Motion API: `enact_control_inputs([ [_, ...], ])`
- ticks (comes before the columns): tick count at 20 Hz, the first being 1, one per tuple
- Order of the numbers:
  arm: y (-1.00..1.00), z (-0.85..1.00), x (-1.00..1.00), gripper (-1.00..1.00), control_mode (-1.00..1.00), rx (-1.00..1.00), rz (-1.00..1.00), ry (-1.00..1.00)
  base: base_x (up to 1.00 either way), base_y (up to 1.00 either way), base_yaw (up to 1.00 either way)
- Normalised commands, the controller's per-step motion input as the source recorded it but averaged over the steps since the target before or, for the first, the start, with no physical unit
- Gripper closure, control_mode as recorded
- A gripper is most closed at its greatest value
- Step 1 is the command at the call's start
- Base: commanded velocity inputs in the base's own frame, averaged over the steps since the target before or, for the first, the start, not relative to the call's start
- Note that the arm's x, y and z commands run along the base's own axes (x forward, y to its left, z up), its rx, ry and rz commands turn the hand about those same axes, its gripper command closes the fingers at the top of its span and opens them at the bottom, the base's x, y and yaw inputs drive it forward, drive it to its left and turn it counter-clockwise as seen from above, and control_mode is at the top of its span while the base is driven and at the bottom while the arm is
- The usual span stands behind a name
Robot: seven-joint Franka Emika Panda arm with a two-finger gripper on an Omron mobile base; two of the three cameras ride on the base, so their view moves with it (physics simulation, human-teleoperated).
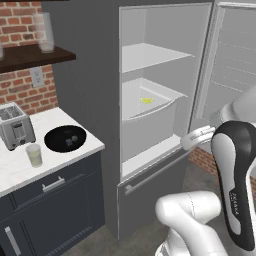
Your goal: Grab a lemon wedge from the fridge and one ice cube from the ice bowl, and put them in the glass of lemonade.
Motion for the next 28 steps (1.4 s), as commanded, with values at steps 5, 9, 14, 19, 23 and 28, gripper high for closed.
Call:
enact_control_inputs([
  [5, 0.0, 0.0, 0.0, -1.0, -1.0, 0.0, 0.0, 0.0, 0.0, 0.0, 0.0],
  [9, 0.0, 0.0, -0.08, -1.0, -1.0, 0.0, 0.0, -0.01, 0.0, 0.0, 0.0],
  [14, 0.0, 0.0, -0.06, -1.0, -1.0, 0.0, 0.0, 0.0, 0.0, 0.0, 0.0],
  [19, 0.0, 0.0, 0.0, -1.0, 1.0, 0.0, 0.02, 0.0, 0.0, -0.19, 0.09],
  [23, 0.0, 0.0, 0.0, -1.0, 1.0, 0.0, 0.0, 0.0, 0.0, -0.52, 0.16],
  [28, 0.0, 0.0, 0.0, -1.0, 1.0, 0.0, 0.0, 0.0, 0.16, -0.41, 0.18],
])
